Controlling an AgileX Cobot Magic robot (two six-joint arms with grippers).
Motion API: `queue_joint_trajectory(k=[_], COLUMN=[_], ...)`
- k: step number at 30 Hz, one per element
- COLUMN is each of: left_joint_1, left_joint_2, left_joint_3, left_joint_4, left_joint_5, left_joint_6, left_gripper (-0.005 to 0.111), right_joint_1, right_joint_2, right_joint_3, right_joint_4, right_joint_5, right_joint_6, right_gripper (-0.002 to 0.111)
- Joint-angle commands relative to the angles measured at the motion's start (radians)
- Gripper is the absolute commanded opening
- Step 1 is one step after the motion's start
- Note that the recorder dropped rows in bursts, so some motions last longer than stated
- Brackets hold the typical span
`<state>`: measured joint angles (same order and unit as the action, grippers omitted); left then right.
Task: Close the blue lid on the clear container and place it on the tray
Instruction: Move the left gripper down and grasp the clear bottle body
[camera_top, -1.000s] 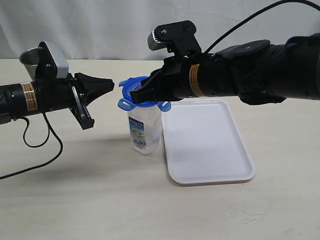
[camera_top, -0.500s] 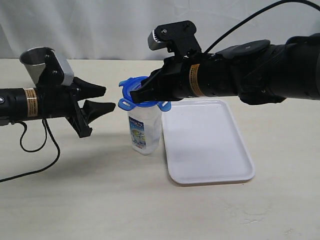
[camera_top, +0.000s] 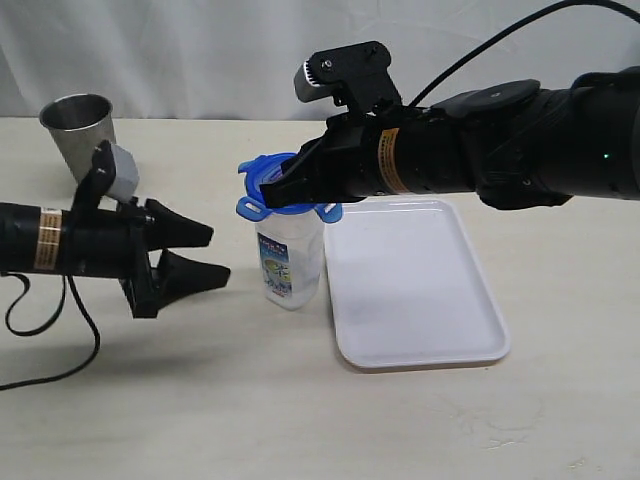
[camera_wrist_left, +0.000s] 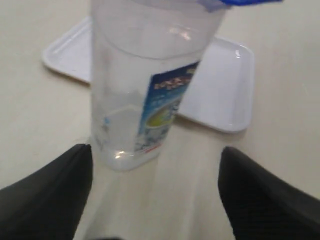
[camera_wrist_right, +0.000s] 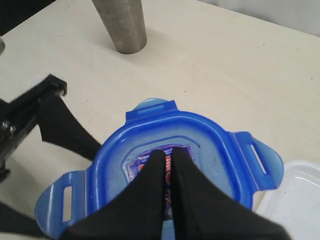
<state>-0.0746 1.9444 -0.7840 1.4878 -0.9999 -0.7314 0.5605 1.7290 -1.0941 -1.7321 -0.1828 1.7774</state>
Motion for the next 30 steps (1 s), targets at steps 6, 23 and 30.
queue_joint_trajectory(k=[6,23,30], left_joint_1=[-0.137,-0.205,-0.224], left_joint_2=[0.087,0.175,0.175], left_joint_3=[0.012,0.01,-0.002], left_joint_4=[-0.327,-0.666,-0.664], left_joint_5=[0.038,-0.102,-0.128], left_joint_6=[0.299,0.496,0.522], left_gripper=[0.08,0.084,0.084], right_joint_1=[0.001,0.001,0.001], right_joint_2=[0.018,0.018,0.018], right_joint_3=[0.008,0.008,0.008], right_joint_4=[-0.012,-0.012,-0.012], right_joint_5=[-0.014,-0.028,-0.028], right_joint_6=[-0.005,0.019,0.021], right_gripper=[0.005,0.005,0.005])
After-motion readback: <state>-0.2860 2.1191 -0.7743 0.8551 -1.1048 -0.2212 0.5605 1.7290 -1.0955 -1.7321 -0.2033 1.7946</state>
